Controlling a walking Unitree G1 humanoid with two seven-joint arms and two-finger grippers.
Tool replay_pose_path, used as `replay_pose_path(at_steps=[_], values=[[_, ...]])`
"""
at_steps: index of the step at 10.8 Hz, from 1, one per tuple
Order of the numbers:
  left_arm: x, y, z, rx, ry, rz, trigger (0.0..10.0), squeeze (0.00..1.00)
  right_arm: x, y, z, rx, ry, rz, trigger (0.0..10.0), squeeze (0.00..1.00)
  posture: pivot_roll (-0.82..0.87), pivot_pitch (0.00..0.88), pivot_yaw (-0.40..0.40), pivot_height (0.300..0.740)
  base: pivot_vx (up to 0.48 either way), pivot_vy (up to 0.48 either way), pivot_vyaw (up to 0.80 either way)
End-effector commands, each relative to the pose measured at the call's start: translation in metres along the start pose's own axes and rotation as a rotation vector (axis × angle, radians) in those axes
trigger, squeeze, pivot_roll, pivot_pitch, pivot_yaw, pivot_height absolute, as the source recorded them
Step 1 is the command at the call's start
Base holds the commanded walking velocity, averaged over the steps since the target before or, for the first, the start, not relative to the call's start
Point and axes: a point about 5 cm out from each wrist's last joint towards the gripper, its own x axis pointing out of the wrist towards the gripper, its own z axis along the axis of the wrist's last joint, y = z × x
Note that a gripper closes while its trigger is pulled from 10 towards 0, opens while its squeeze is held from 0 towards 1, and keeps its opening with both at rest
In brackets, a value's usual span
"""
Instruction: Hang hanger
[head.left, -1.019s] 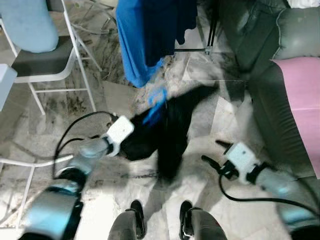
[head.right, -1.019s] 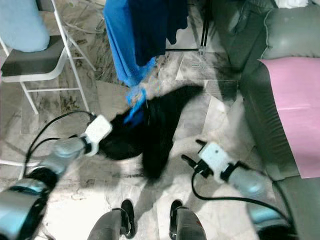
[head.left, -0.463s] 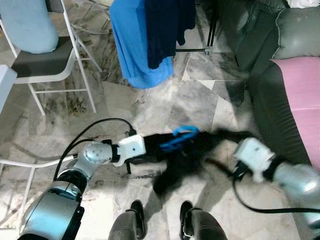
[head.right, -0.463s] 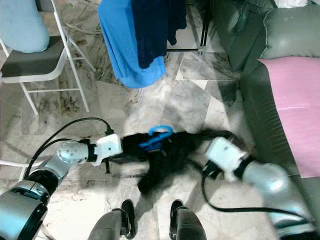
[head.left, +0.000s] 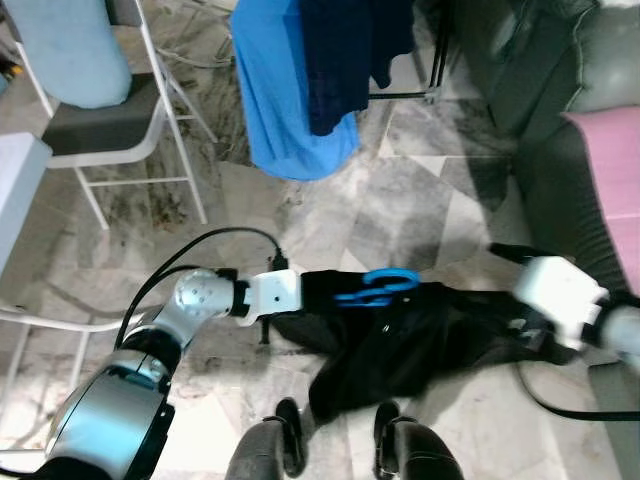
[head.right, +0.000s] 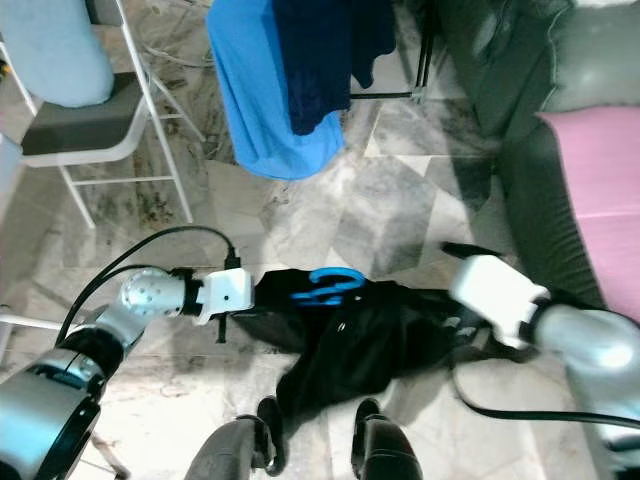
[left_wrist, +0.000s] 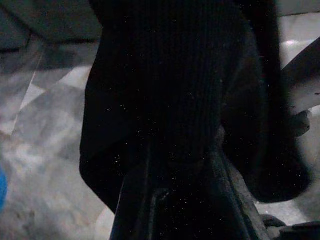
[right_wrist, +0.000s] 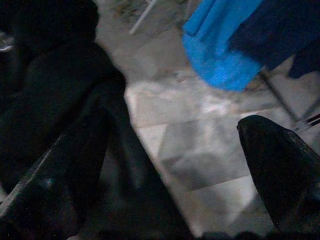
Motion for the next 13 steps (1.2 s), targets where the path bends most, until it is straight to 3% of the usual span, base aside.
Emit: replay_pose_path(at_steps=[1, 4, 7, 8, 13], values=[[0.003, 0.003, 0.008, 0.037, -0.049, 0.007, 0.0, 0.0, -0.005, 0.007, 0.002, 0.024, -0.008, 0.069, 10.0, 0.0, -0.26, 0.313, 0.164, 0.74, 0.0, 0.0, 0.0], [0.012, 0.006, 0.023, 0.087, -0.112, -0.022, 0.0, 0.0, -0.006, 0.012, -0.006, 0.04, 0.024, 0.164, 10.0, 0.0, -0.28, 0.317, 0.174, 0.74, 0.0, 0.0, 0.0], [0.015, 0.006, 0.027, 0.1, -0.133, -0.043, 0.0, 0.0, 0.0, 0.006, -0.005, 0.003, 0.035, 0.207, 10.0, 0.0, -0.29, 0.314, 0.178, 0.74, 0.0, 0.0, 0.0], [0.017, 0.002, 0.026, 0.108, -0.13, -0.062, 0.0, 0.0, 0.006, -0.001, 0.001, -0.018, 0.025, 0.229, 0.0, 0.0, -0.29, 0.313, 0.173, 0.74, 0.0, 0.0, 0.0], [0.015, -0.002, 0.019, 0.081, -0.109, -0.041, 0.0, 0.0, 0.004, -0.012, -0.004, -0.045, 0.095, 0.359, 0.0, 0.0, -0.28, 0.305, 0.143, 0.74, 0.0, 0.0, 0.0]])
